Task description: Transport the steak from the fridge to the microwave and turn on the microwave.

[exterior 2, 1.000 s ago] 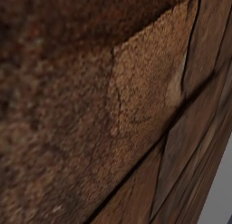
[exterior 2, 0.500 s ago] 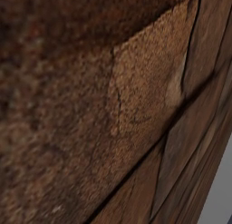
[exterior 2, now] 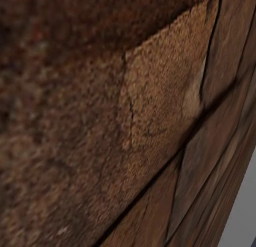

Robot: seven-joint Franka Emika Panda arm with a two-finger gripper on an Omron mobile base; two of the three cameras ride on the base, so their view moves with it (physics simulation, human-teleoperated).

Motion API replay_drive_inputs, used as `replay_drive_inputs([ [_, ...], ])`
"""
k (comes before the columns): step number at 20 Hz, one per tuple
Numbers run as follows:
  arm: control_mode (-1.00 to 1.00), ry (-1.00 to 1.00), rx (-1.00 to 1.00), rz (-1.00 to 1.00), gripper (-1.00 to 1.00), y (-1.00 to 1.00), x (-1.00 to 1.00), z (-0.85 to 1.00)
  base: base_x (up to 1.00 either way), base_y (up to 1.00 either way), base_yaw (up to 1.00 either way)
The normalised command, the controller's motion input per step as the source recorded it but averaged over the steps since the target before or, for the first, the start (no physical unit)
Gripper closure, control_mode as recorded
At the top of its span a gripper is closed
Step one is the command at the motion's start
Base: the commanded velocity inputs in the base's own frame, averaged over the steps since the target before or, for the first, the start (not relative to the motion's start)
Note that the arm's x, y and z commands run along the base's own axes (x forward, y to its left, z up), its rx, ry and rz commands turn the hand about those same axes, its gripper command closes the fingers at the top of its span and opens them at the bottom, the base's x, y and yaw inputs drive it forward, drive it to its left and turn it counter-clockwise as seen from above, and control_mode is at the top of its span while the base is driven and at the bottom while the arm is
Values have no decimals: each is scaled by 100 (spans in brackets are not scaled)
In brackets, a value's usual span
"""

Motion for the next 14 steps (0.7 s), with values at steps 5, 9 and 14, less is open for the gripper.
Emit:
replay_drive_inputs([
  [5,-100,-32,4,1,100,-26,-37,-33,0,0,0],
  [9,-100,-30,0,2,100,-11,-24,-55,0,0,0],
  [14,-100,-27,0,4,100,-1,-5,-57,0,0,0],
])
